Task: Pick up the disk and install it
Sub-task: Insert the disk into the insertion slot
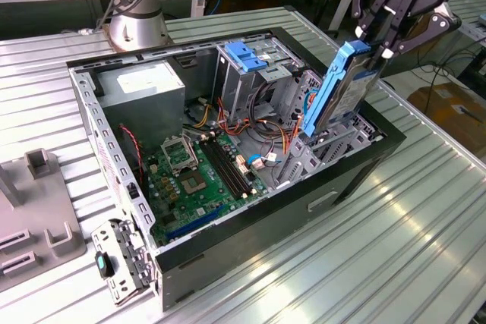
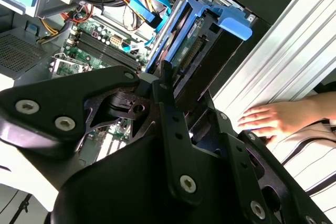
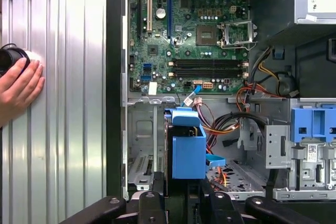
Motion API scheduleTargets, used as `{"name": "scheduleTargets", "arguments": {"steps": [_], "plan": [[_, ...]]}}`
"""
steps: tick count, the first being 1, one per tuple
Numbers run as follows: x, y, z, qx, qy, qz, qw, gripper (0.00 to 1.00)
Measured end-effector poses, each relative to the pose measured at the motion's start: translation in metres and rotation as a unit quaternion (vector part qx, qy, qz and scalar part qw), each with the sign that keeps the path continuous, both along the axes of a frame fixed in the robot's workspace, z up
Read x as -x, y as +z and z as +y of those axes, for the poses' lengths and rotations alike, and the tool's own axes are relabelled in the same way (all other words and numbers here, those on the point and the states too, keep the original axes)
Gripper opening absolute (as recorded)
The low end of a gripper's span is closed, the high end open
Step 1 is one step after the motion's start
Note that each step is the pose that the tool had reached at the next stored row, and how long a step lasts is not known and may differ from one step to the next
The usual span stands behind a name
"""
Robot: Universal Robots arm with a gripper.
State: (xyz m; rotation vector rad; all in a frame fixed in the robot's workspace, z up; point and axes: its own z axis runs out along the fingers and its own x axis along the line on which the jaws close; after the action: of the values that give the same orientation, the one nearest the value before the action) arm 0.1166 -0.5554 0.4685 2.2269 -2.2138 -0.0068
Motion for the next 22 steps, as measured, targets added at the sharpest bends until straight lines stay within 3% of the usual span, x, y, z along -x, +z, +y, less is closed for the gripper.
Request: {"name": "scheduleTargets", "arguments": {"steps": [8,18,22], "plan": [[0.0027,-0.0036,-0.0042,0.0001,0.003,0.0000,0.99999,0.35],[0.0029,-0.0039,-0.0042,0.0001,0.003,0.0000,0.99999,0.35],[0.0069,-0.0039,-0.0042,0.0001,0.003,0.0000,0.99999,0.35]]}}
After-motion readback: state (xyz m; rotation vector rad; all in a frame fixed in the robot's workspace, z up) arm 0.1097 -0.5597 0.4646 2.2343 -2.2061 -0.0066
